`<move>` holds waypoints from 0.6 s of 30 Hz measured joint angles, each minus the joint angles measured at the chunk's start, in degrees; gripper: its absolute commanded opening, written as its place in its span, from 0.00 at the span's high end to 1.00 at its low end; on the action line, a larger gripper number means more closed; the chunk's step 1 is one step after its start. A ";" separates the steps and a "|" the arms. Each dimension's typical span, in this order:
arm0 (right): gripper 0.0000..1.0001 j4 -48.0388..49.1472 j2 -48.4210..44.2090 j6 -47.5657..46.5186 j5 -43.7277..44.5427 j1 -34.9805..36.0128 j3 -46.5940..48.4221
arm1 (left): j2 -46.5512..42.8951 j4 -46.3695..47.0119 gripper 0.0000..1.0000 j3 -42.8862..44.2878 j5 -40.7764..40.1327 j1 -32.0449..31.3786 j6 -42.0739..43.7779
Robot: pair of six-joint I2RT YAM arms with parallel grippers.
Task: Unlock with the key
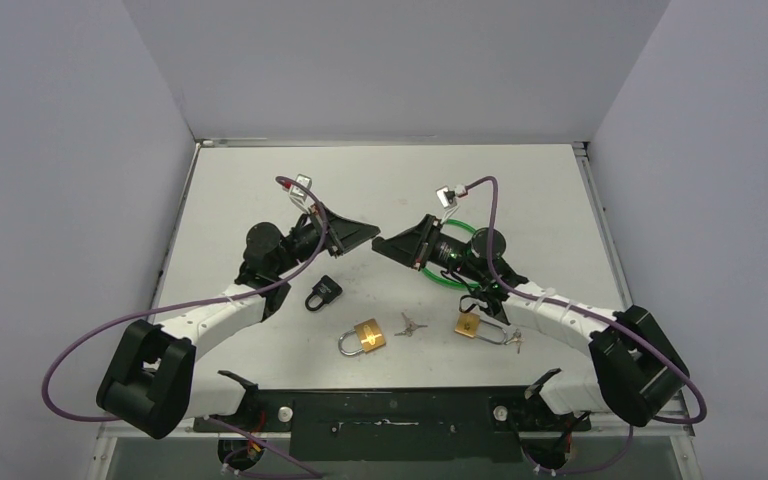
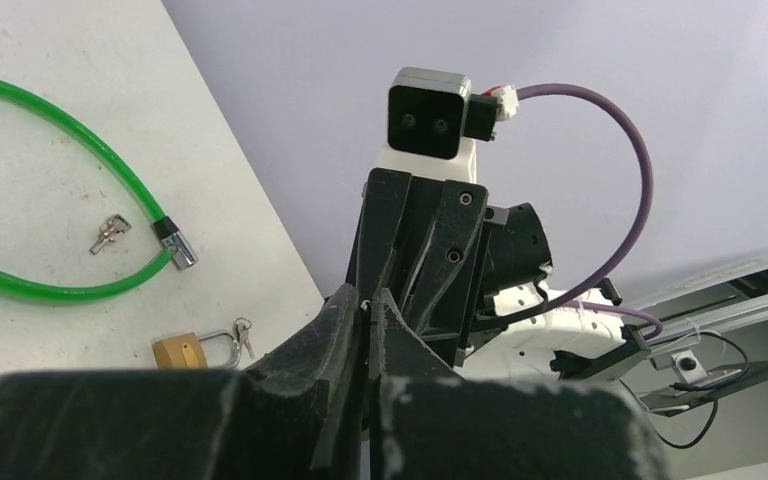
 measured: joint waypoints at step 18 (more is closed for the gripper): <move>1.00 -19.54 -2.21 -10.47 4.76 -1.64 1.84 | -4.00 -45.16 0.14 11.37 -21.84 -0.35 18.32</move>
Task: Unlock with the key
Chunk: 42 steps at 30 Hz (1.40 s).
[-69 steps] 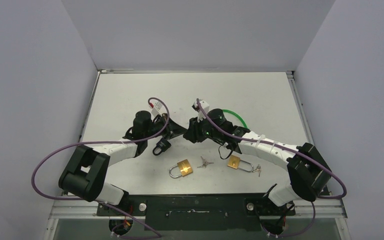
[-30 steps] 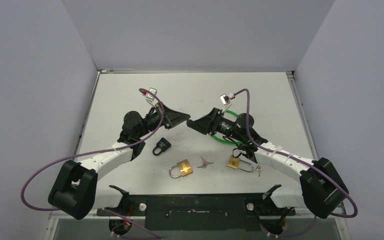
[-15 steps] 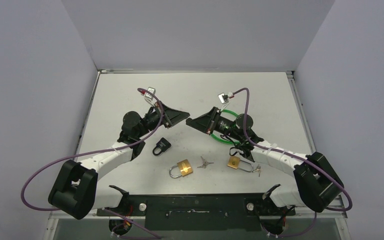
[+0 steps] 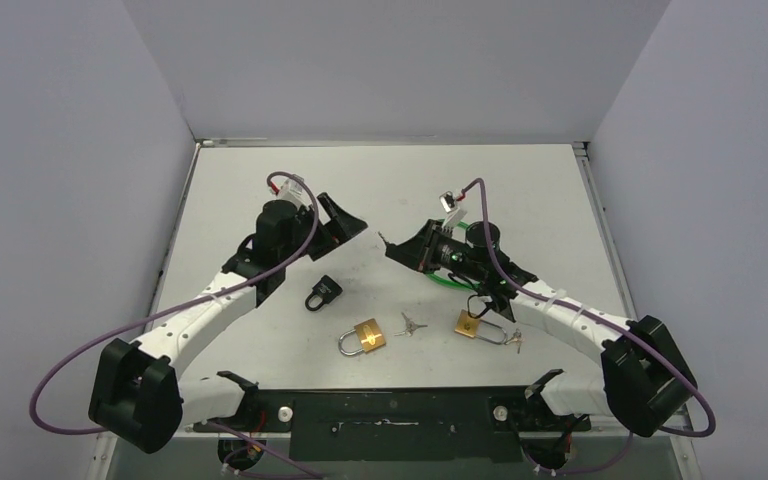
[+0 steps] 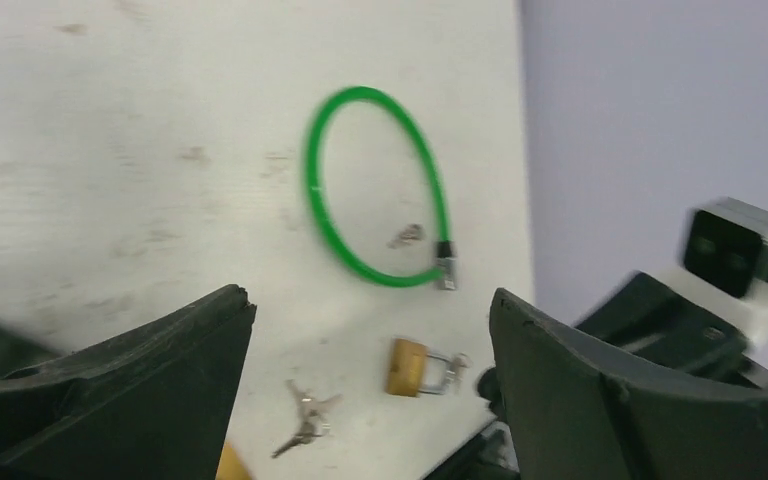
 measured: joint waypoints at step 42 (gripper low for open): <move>1.00 -19.06 -1.95 -9.77 9.03 -0.04 -0.55 | 23.08 -28.61 0.46 8.20 -24.13 -2.01 7.98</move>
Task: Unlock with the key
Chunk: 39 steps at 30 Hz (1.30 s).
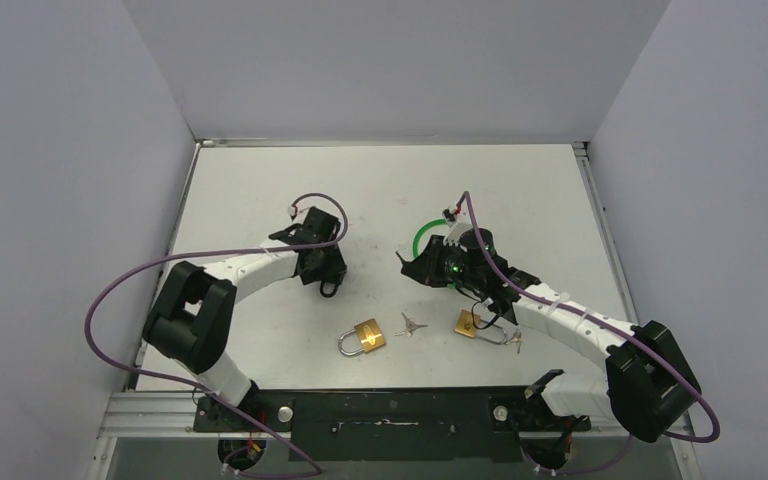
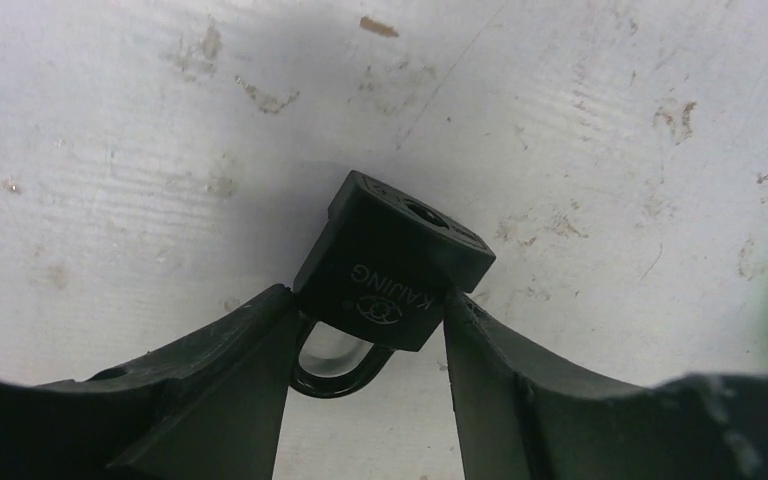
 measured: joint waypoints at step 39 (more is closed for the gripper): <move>1.00 -0.83 0.00 -0.31 1.27 0.00 -0.15 | 9.18 0.33 0.21 9.66 -5.95 -0.17 2.34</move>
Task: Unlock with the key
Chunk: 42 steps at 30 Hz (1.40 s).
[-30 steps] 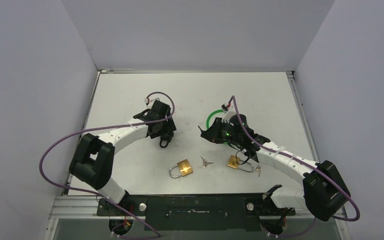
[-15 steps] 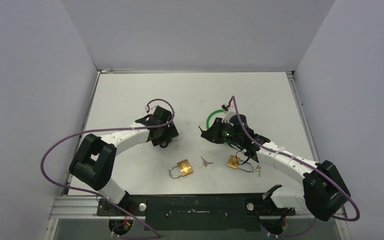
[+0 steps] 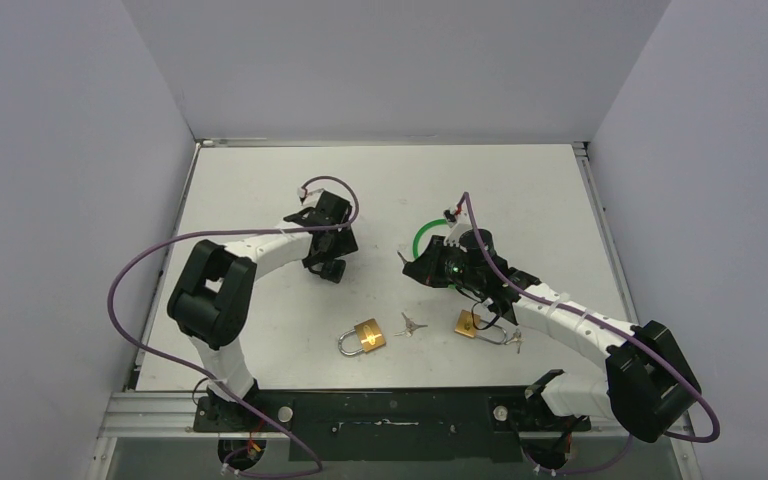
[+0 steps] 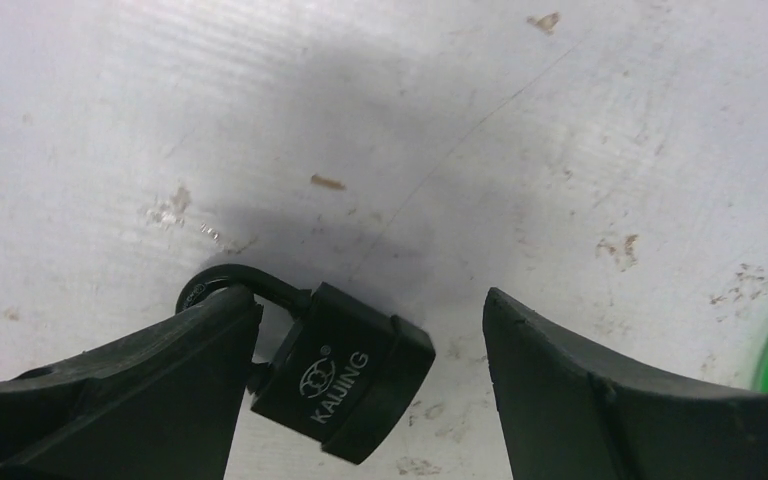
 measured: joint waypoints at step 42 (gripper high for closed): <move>1.00 0.87 -1.81 0.15 -0.24 0.00 -4.15 | -3.32 -9.18 0.14 3.65 1.38 -0.72 3.89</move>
